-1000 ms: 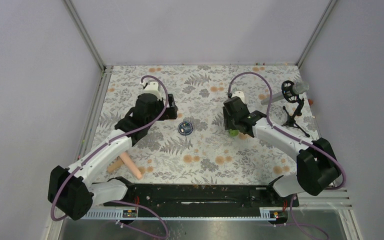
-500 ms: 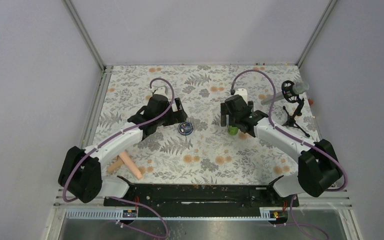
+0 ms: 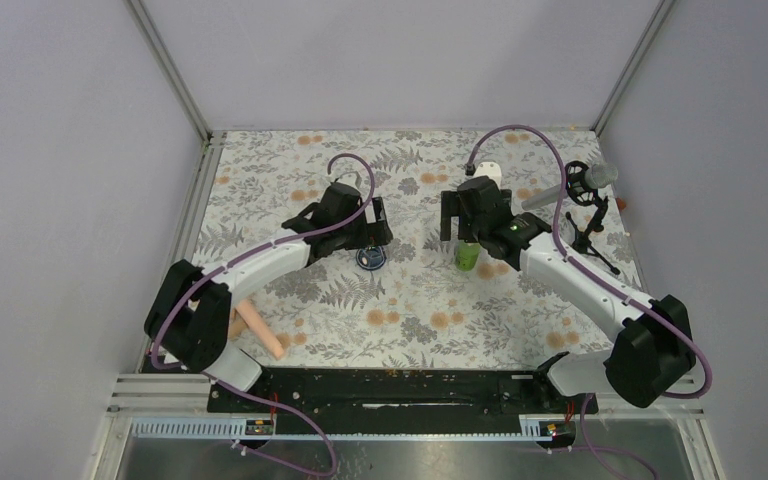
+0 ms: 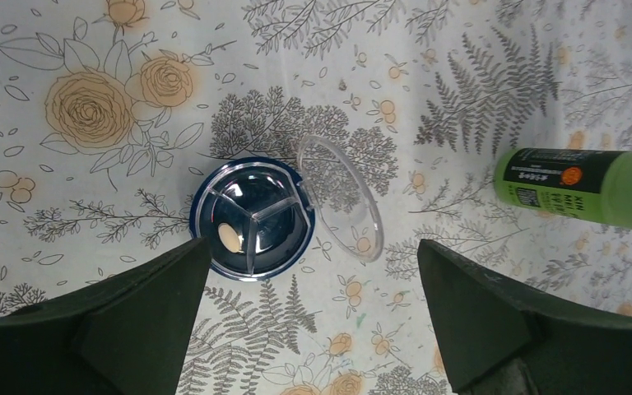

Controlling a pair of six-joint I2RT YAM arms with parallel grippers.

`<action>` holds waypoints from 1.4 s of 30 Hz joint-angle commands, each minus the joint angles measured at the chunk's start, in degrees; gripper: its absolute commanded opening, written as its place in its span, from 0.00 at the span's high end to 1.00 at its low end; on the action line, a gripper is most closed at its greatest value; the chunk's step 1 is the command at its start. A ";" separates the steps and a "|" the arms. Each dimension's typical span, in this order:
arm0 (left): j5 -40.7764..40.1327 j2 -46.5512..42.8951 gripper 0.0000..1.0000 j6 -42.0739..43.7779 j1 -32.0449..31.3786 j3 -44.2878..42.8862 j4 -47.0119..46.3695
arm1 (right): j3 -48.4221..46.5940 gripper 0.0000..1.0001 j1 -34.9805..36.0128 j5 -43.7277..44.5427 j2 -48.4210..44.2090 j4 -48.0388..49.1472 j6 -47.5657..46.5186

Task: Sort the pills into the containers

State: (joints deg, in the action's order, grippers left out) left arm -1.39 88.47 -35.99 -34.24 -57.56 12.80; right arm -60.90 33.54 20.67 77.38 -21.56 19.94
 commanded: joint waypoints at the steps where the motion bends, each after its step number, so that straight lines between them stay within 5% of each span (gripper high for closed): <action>1: 1.15 1.72 0.01 0.58 -0.17 -2.63 -2.97 | -2.20 0.01 -0.41 -2.63 -1.39 -0.68 0.88; 10: 1.08 2.00 0.02 1.76 -0.21 -0.32 -5.23 | -3.29 0.02 -0.42 -8.57 -0.68 -0.26 0.75; 15: 0.35 -3.02 0.04 -0.96 0.27 5.40 -11.20 | -4.38 0.16 -0.32 -18.94 1.16 3.38 0.16; 24: 0.22 -7.03 0.35 -5.92 5.34 12.61 -13.68 | -10.64 0.38 2.67 -32.96 12.75 5.70 0.73; 30: 0.44 -5.31 0.68 -5.87 6.44 14.59 -12.97 | -14.21 0.66 5.36 -33.30 19.33 5.88 1.10; 42: -2.25 -2.34 0.78 -4.49 7.38 15.08 -11.28 | -18.47 0.69 7.35 -29.73 27.37 6.31 -0.64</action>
State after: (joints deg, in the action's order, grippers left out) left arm -2.37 85.01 -41.41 -27.40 -42.76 3.11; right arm -76.42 39.77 -10.61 102.85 -16.71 20.75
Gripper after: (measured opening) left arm 0.226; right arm 0.309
